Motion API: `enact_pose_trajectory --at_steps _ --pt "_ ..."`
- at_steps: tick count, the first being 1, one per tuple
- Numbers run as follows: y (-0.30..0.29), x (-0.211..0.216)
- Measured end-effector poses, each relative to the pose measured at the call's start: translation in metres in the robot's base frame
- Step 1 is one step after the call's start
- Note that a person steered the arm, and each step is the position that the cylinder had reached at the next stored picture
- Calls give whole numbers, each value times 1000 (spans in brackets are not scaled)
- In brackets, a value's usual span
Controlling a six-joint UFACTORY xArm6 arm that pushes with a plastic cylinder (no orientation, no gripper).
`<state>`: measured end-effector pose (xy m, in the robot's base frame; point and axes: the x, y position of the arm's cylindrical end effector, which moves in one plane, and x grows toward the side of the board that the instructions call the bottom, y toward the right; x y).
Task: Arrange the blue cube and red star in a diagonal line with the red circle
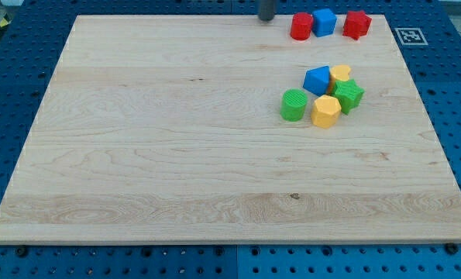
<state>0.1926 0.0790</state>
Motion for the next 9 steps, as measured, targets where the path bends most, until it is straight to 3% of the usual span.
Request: enact_pose_trajectory --at_steps 1,3,4,7,9 --pt "26 0" --pt "30 69" --pt "25 66" --pt "-3 1" --pt "14 0"
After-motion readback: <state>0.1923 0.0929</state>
